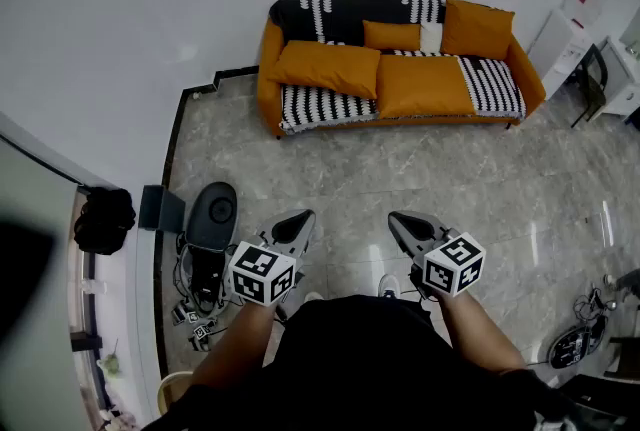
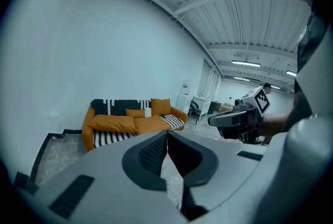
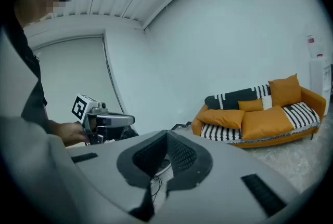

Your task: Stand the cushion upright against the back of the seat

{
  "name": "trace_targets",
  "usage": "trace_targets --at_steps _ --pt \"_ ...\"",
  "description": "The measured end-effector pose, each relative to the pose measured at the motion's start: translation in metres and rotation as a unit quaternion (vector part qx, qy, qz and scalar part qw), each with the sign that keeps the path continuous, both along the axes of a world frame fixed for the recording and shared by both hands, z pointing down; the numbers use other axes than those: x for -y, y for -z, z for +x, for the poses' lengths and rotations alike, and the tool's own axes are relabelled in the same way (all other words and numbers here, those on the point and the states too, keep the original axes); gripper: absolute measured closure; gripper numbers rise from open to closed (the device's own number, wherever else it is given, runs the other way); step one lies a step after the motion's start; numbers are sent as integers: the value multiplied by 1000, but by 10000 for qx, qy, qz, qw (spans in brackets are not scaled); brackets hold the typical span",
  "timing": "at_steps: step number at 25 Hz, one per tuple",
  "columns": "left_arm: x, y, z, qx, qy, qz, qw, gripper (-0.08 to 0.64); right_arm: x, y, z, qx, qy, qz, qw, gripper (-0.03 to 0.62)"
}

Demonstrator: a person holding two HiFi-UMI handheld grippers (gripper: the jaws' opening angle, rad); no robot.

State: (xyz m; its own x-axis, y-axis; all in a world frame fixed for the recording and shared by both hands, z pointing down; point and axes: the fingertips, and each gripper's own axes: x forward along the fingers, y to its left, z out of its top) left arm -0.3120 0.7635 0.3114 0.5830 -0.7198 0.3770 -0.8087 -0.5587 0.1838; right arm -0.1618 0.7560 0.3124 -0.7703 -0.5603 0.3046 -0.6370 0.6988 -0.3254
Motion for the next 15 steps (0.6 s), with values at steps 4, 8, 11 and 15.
trace_targets --at_steps 4,8,11,15 --pt "-1 3 -2 1 8 22 10000 543 -2 2 -1 7 29 18 10000 557" --pt "-1 6 -4 -24 6 59 10000 543 -5 1 -5 43 60 -31 10000 557" --pt "-3 6 -3 -20 -23 77 10000 543 -7 1 -8 58 87 -34 9999 557" --pt "-4 6 -5 -16 -37 97 9999 543 -9 2 -10 43 85 -22 10000 557"
